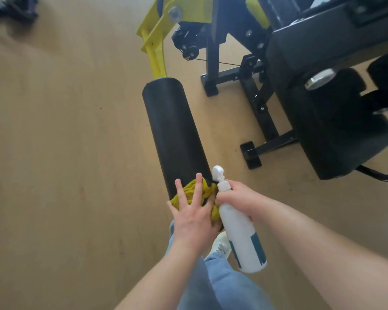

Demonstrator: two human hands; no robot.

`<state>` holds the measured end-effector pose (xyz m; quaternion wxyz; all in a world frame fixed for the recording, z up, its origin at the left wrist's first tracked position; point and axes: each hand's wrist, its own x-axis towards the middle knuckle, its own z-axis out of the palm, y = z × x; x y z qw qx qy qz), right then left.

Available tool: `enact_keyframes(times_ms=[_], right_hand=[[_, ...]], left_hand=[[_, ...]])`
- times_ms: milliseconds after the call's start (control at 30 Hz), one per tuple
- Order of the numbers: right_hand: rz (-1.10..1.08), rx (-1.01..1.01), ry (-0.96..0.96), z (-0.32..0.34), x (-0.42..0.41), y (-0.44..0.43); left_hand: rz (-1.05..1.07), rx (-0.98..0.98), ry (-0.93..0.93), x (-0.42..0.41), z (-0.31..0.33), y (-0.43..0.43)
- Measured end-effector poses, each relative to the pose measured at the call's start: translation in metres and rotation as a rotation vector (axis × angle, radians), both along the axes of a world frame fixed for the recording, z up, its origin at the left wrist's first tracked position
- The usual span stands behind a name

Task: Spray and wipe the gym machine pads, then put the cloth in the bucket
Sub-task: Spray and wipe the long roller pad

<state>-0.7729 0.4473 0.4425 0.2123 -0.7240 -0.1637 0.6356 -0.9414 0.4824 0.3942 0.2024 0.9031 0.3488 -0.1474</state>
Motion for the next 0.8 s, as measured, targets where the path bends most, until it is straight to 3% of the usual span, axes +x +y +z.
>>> enact_keyframes(times_ms=[200,467,800], right_hand=[[-0.078,-0.029,-0.017,-0.004,0.016,0.010],[0.006,0.020,-0.169,-0.014,0.023,0.057],[-0.103,-0.010,-0.016,-0.016,0.060,0.146]], left_hand=[[0.261,-0.042,-0.054,0.026,-0.001,0.071],[0.368,-0.022,-0.043,0.087,-0.004,0.178],[0.479,-0.027,-0.129,0.136,-0.014,0.283]])
